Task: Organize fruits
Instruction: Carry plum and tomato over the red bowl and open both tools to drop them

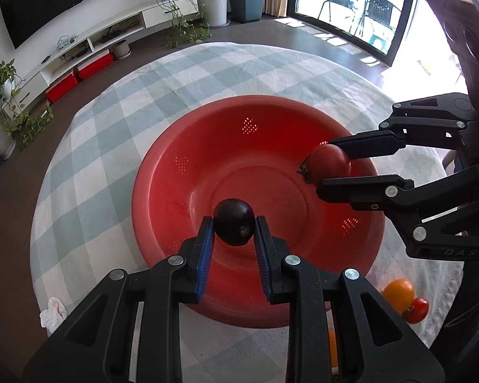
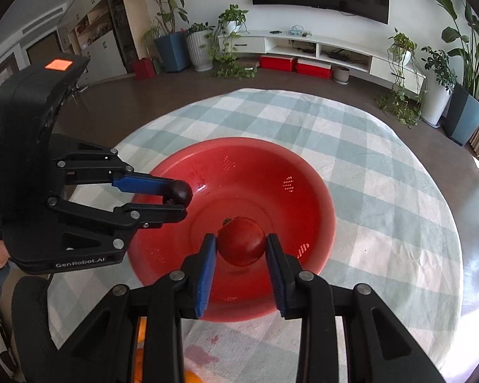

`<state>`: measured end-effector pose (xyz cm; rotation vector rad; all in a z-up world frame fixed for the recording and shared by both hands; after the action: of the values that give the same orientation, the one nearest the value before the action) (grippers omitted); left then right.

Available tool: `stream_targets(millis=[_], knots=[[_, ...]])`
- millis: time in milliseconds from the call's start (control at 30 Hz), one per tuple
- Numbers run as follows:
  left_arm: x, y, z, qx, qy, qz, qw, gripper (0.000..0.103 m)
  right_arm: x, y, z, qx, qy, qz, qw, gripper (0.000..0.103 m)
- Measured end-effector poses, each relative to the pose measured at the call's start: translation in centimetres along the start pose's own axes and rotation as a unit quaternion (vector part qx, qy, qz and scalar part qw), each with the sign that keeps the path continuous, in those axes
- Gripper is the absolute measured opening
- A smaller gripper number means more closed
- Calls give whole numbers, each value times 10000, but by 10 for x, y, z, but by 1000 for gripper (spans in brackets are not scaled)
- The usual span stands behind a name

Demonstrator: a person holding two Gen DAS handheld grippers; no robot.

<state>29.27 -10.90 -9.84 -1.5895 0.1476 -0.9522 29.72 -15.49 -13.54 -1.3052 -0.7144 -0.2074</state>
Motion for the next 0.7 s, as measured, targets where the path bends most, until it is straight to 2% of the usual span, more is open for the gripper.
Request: stream_targets(millis=[167, 300, 567, 633, 700], knots=[[-7, 24, -3, -135, -17, 257, 9996, 24, -1, 24, -2, -37, -156, 290, 9995, 34], [-9, 31, -4, -113, -49, 258, 9996, 24, -7, 40, -8, -144, -134, 437, 9989, 34], [-6, 33, 2, -56, -216, 141, 9997, 25, -8, 47, -2, -417, -460, 447, 9971, 35], [-6, 33, 2, -43, -219, 105, 9997, 25, -8, 47, 0, -384, -474, 405, 9973, 41], [-5, 33, 3, -33, -219, 89, 9997, 25, -8, 47, 2, -421, -521, 373, 9971, 43]])
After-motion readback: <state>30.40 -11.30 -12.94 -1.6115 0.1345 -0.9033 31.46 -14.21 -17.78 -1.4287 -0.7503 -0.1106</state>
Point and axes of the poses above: each gripper's, at about its wrist camera, not at the fingertips, and y roughly the way its jaws point, z to its left, x to its top, the point moved 9 cm from there along y, roughly the way its jaws point, and after that the axes turned 2 degrees about x, right-handed, at the moved point
